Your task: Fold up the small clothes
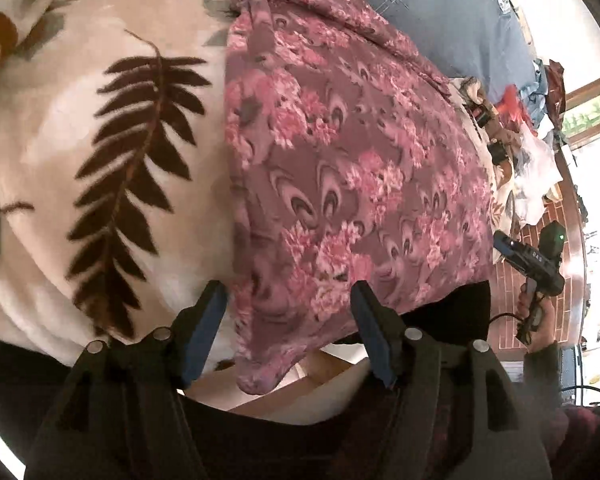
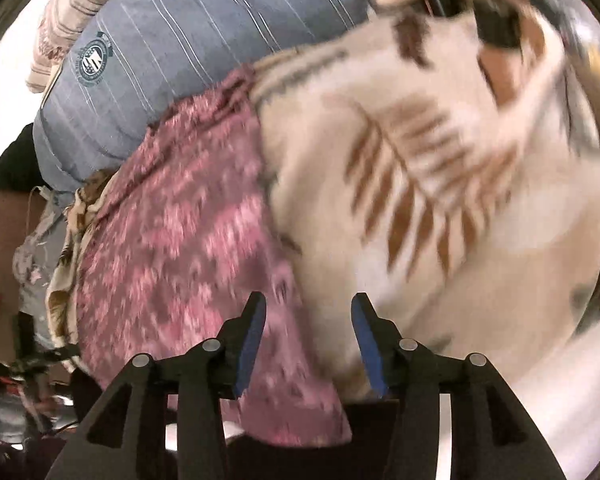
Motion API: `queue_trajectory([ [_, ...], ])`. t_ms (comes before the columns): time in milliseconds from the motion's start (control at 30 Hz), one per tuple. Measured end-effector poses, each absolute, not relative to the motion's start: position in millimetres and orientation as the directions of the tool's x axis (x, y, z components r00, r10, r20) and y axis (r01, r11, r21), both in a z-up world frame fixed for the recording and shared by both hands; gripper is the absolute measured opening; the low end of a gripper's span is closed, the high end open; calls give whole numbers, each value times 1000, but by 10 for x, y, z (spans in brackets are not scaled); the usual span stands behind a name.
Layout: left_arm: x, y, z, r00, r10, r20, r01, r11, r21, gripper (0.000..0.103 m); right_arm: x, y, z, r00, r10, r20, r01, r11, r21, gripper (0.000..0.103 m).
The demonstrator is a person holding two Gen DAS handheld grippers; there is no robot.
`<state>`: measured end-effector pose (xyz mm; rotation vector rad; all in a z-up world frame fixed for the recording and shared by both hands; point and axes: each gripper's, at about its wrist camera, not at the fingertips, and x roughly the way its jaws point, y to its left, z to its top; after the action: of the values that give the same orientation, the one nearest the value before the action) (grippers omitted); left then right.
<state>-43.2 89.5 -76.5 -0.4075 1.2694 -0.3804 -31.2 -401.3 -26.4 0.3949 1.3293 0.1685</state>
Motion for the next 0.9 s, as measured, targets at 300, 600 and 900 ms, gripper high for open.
queue_trajectory([
  [300, -631, 748, -853, 193, -518, -833, 81, 855, -512, 76, -442, -3869, -419, 131, 486, -864, -18, 872, 488, 48],
  [600, -682, 686, -1114, 112, -491, -864, 61, 871, -487, 3, -465, -3604, -389, 62, 427, -902, -186, 893, 410, 20],
  [900, -579, 857, -452, 262, -701, -663, 156, 709, -688, 2, -391, -3584, 95, 181, 595, -783, -227, 800, 555, 4],
])
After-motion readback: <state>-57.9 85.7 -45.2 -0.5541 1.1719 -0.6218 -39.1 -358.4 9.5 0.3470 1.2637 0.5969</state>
